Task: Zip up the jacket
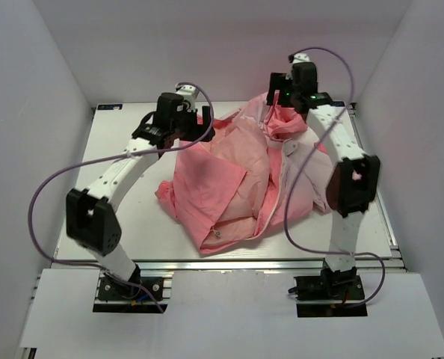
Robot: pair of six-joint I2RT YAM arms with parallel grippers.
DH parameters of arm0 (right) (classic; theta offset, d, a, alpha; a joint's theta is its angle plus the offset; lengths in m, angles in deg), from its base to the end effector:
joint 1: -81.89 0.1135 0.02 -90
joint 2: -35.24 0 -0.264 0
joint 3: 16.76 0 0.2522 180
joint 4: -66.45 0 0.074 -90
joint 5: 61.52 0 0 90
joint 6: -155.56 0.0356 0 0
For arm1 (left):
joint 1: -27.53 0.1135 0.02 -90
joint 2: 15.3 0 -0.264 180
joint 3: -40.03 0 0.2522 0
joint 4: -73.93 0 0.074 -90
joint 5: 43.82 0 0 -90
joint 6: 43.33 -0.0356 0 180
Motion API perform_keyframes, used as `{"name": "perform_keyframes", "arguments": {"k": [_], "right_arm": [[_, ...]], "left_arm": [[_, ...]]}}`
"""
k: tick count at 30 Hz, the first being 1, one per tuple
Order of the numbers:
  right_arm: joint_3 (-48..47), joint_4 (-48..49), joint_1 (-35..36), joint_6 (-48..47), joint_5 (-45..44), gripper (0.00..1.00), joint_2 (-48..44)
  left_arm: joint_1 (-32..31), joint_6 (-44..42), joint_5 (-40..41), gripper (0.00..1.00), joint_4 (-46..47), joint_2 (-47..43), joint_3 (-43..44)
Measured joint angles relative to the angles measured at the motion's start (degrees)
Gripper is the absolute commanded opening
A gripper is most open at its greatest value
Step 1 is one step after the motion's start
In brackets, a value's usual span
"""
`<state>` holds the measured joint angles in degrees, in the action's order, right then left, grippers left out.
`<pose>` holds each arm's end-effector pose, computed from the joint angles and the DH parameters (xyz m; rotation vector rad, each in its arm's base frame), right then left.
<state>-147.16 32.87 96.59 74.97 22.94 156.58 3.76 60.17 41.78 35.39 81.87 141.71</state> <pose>0.4902 0.1251 0.3333 -0.0301 2.0006 0.1739 0.3605 -0.1618 0.3340 0.2414 2.1854 -0.4533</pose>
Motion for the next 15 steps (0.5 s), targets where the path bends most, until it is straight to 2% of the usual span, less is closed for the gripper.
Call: {"name": "perform_keyframes", "arguments": {"k": [2,5,9,12,15], "right_arm": [[6.9,-0.5,0.2,1.7,1.6,0.89,-9.4],[23.6,0.6,1.6,4.6,2.6,0.89,-27.2],[47.0,2.2,7.8,9.6,1.2,0.89,-47.1],[60.7,1.7,11.5,14.2,1.3,0.89,-53.8],[71.4,-0.6,11.4,17.7,0.5,0.89,-54.6]], "left_arm": [[0.0,0.9,-1.4,0.98,0.5,-5.3,-3.1],[0.0,3.1,-3.0,0.98,2.3,-13.3,-9.6],[-0.2,6.5,-5.2,0.98,3.6,-21.4,-19.1],[-1.1,8.6,-6.4,0.98,4.0,-22.9,-24.4],[-2.3,10.4,-8.1,0.98,5.3,-22.0,-29.1]]}}
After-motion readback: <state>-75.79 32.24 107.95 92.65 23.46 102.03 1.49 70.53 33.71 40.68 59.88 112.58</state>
